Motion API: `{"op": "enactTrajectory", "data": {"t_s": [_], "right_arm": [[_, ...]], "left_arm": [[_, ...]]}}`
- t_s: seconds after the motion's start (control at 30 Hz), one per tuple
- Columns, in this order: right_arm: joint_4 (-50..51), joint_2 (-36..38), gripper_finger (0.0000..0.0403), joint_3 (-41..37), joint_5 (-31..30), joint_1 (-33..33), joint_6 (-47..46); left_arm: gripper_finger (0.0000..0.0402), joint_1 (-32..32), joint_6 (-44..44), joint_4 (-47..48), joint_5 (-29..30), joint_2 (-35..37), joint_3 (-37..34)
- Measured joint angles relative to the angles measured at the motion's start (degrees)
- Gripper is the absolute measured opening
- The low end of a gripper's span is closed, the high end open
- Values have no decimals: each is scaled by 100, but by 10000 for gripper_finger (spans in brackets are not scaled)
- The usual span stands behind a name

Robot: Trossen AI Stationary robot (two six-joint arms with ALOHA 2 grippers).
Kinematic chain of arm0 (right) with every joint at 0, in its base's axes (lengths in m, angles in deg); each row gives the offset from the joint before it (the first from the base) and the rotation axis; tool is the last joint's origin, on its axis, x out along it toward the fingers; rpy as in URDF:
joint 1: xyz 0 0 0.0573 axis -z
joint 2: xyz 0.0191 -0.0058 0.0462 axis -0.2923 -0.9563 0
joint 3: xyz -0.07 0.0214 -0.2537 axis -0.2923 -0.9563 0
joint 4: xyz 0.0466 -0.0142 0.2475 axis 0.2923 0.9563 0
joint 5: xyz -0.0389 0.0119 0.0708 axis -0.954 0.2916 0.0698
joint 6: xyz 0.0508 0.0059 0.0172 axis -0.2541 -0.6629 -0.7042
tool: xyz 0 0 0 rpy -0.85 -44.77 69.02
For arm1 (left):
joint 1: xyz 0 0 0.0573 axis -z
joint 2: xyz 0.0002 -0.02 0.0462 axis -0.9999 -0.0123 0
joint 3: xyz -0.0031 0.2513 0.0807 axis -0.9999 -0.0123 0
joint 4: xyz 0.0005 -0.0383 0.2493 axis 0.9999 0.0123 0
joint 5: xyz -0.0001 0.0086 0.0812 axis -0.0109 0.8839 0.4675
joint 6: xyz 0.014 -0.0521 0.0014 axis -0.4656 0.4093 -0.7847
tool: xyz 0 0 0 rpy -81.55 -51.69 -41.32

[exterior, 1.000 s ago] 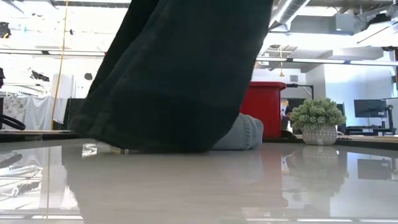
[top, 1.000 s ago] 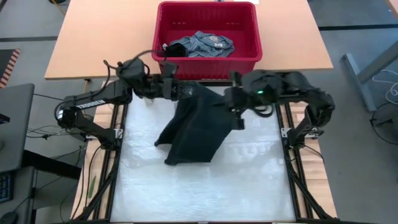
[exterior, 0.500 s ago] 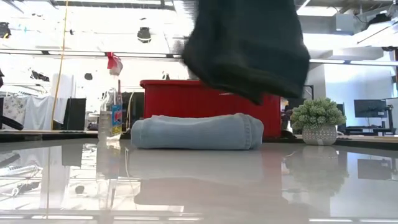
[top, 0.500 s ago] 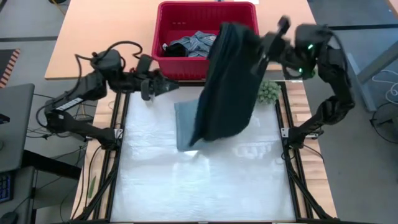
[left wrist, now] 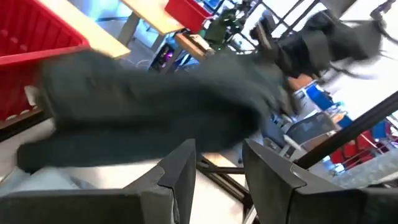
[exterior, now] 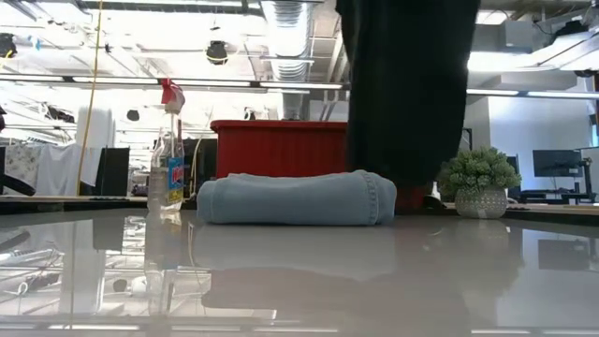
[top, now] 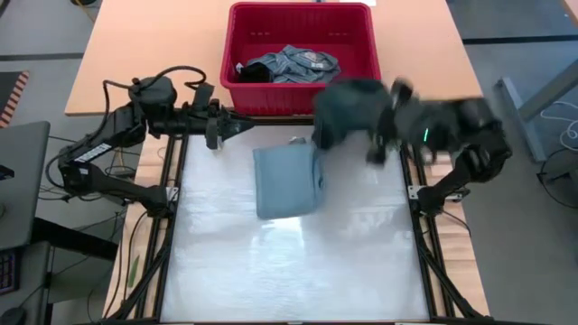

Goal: Fold Laundry from Bin
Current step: Fold the black pants from the red laundry bin

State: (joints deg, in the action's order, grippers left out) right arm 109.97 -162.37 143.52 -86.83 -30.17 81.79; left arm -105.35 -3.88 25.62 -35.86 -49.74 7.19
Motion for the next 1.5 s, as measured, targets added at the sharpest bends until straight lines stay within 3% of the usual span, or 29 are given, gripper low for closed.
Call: {"op": "enactTrajectory", "data": {"t_s": [0.2, 0.37, 0.47, 0.7, 0.87, 1.03, 1.17, 1.33, 1.5], "right_arm": [[-278, -207, 37, -595, 1078, -1977, -2385], [-72, -504, 37, -1401, 1819, -2820, -4693], [-194, -294, 37, -1719, 1969, -3249, -5481], [-625, -287, 37, -2150, 3130, -3920, -7401], [-798, -267, 37, -2751, 3486, -4216, -8250], [-1323, -263, 37, -3382, 3893, -4187, -8327], [-1717, -161, 37, -3415, 4005, -3814, -7919], [-1698, 207, 37, -2708, 3578, -3232, -7028], [-1334, 397, 37, -1973, 3496, -2503, -5853]], "left_arm": [[119, 2, 174, 14, -34, -7, -387], [119, 144, 355, -233, -157, -5, -916], [119, 230, 367, -399, -185, -14, -1220], [119, 698, 518, -2137, -636, -5, -2366], [118, 1447, 379, -3918, -40, -192, -3450], [118, 2050, 16, -5150, 354, -936, -3866], [118, 2142, 193, -5490, 108, -1583, -3765], [118, 2137, 300, -6235, -406, -1913, -3446], [119, 2173, -618, -7259, -671, -1888, -3017]]}}
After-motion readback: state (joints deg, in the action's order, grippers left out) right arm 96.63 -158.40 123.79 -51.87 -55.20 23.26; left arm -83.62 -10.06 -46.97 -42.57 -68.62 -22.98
